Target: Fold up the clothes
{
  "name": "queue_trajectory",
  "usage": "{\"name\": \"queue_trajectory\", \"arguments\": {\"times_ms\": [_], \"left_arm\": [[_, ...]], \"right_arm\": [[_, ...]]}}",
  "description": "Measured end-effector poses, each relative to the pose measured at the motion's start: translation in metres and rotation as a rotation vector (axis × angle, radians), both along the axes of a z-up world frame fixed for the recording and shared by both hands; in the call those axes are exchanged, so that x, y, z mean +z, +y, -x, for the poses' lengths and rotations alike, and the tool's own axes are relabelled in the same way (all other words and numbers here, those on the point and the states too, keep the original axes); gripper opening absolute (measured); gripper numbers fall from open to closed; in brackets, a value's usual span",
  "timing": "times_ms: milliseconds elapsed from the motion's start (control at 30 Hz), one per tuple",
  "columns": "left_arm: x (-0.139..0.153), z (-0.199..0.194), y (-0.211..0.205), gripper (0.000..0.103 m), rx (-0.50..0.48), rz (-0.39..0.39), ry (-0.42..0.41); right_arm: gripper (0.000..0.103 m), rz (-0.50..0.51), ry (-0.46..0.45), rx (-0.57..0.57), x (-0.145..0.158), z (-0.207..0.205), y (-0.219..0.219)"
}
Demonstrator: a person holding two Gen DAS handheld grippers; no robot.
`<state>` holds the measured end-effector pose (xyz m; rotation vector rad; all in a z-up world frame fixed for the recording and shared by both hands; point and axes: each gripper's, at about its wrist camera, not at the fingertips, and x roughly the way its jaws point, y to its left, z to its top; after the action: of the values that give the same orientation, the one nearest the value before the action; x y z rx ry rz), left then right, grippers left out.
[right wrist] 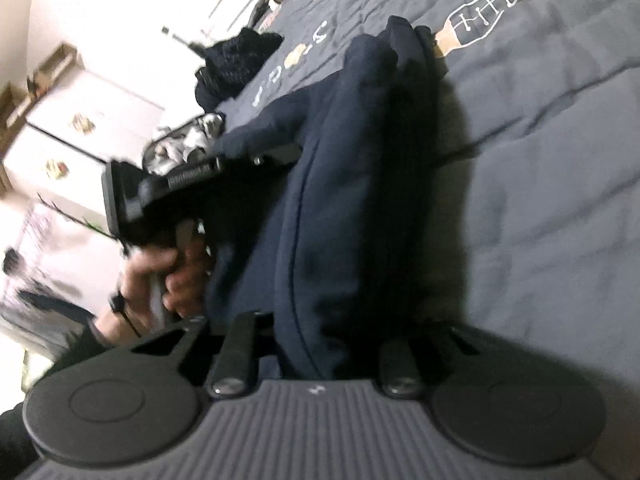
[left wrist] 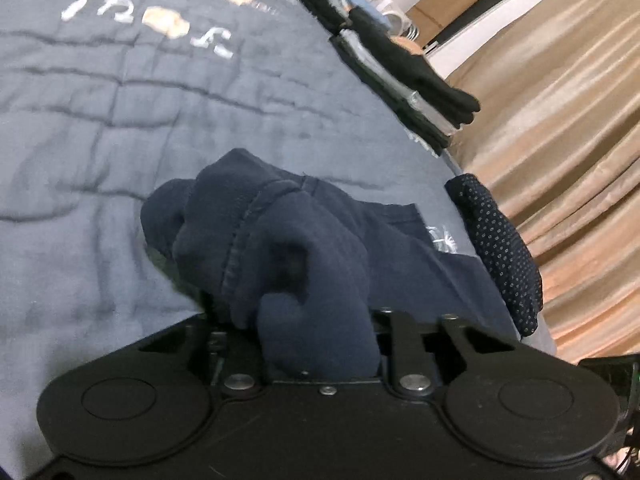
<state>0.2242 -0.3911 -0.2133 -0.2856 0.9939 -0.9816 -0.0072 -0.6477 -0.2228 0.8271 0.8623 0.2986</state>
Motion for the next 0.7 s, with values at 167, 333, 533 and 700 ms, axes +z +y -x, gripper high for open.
{"name": "queue_trajectory", "arguments": {"times_ms": [167,333,533,700], "left_arm": [[0.039,0.021,0.005,0.016,0.017,0.025,-0.087],[0.086,0.053,0.029,0.016,0.067,0.089,-0.155],[0.13,0.098,0.063,0.016,0.126,0.151,-0.212],[0.155,0.146,0.079,0.016,0.151,0.18,-0.263]], "right_arm": [[0.017,-0.027,-0.038,-0.013,0.02,0.001,0.008],[0.017,-0.01,-0.088,0.009,0.052,0.013,0.018],[0.017,-0.003,-0.126,-0.011,0.079,0.045,0.027],[0.017,0.028,-0.143,-0.013,0.1,0.075,0.042]]}}
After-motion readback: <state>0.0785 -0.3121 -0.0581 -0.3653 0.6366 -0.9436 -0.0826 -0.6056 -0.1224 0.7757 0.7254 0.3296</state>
